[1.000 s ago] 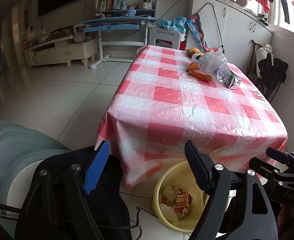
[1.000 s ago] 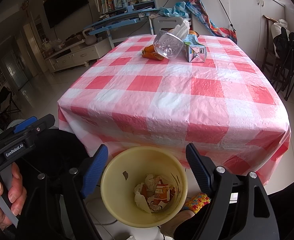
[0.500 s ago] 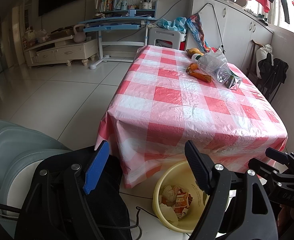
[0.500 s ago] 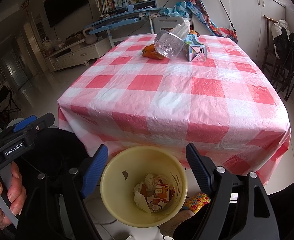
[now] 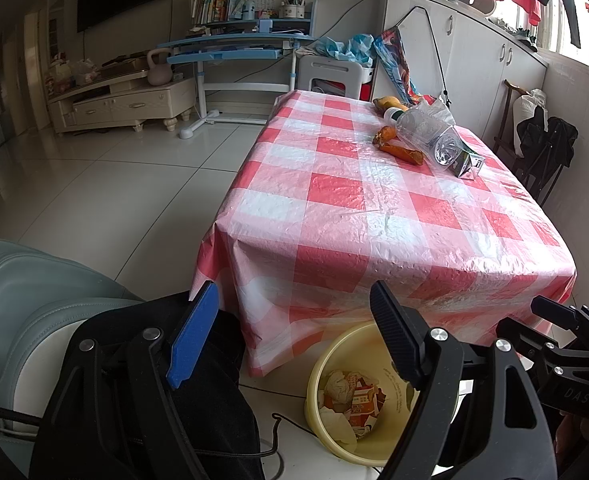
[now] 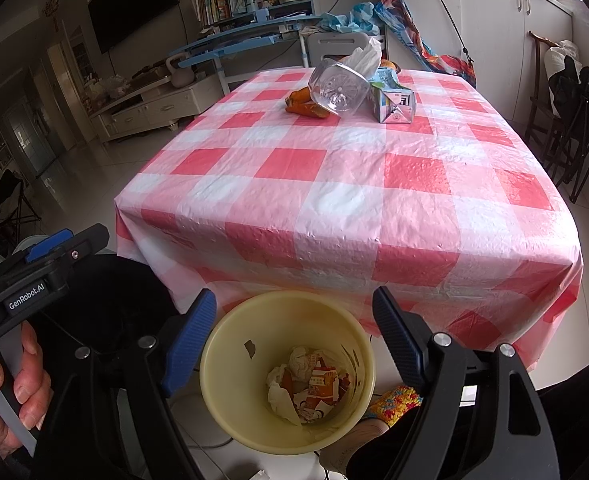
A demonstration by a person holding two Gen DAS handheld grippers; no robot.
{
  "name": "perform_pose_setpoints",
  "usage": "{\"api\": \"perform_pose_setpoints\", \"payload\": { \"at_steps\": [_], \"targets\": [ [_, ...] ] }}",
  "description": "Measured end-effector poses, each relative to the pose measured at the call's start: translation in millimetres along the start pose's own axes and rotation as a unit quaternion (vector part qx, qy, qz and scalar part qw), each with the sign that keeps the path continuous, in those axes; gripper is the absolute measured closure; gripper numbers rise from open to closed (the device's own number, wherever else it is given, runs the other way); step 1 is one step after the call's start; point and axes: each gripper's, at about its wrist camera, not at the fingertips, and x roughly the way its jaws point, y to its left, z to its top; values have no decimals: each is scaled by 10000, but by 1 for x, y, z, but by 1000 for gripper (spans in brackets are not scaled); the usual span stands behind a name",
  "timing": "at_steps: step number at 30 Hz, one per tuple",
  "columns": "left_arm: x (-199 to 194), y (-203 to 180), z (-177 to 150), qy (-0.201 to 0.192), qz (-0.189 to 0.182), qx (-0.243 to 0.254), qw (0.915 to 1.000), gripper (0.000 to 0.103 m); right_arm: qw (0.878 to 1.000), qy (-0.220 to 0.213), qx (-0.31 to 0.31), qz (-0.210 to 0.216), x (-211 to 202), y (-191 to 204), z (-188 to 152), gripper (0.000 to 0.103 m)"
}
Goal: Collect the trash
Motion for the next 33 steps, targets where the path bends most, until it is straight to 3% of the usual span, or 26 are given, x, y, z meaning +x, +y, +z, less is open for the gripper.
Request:
{"api": "perform_pose_setpoints", "payload": {
  "at_steps": [33],
  "targets": [
    [0,1,0,0,-1,0,10000,28,10000,-40,2,-33,-1,-1,-1,24]
  ]
}}
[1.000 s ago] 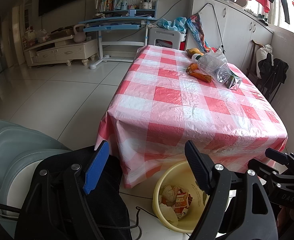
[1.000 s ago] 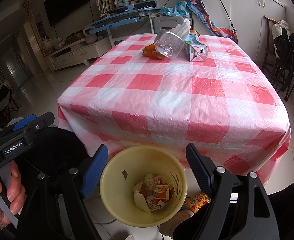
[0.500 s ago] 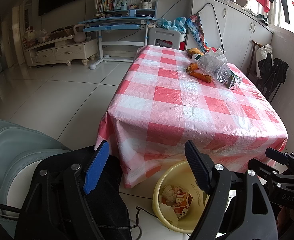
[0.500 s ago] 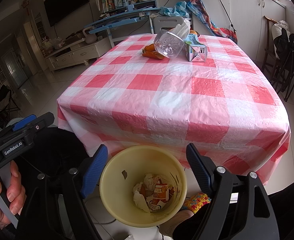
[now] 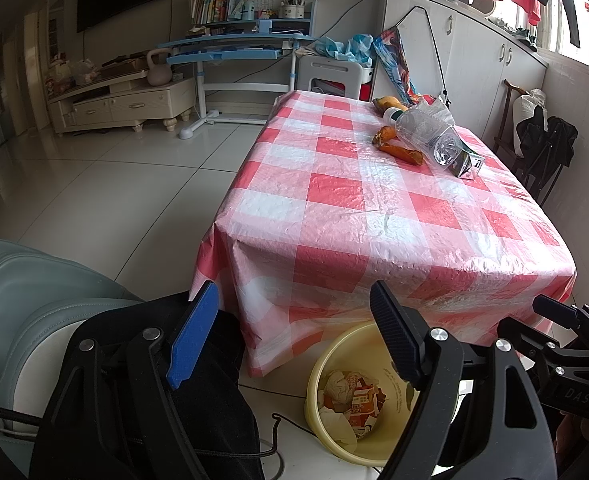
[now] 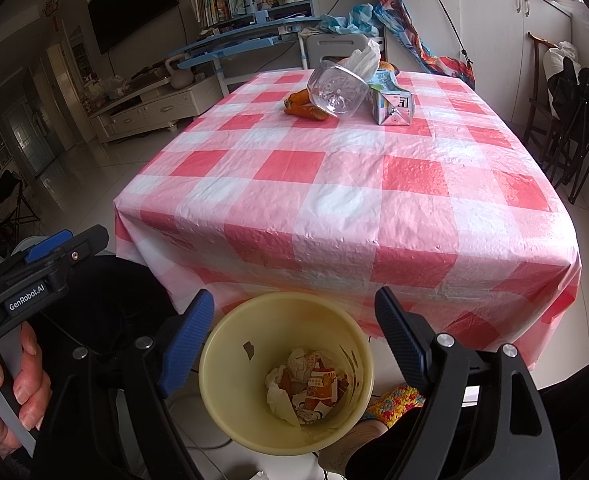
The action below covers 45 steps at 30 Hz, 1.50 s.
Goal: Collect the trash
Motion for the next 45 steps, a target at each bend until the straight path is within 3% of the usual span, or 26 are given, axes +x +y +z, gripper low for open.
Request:
{"api": "perform_pose_setpoints", "payload": {
  "at_steps": [9,18,28,38,45],
  "targets": [
    [-3,0,2,-35,-81,-67,9999,28,9999,-72,80,28,-4,-3,1,24],
    [-8,-7,14,-17,-428,-121,9990,28,9992,-224,309,123,-15,-12,14,24],
    [-4,-32,59,5,-1106,-184,9937,26,9986,-517,70,29,-22,-35,70,24],
    [60,-74,129,296,-1685,-666,9830,25,9970,-567,-156,-508,5,-81,136,24],
    [136,-110,166,655,-1842,-961,9760,25,9969,-467,617,-146,20,-117,135,24]
  ]
}}
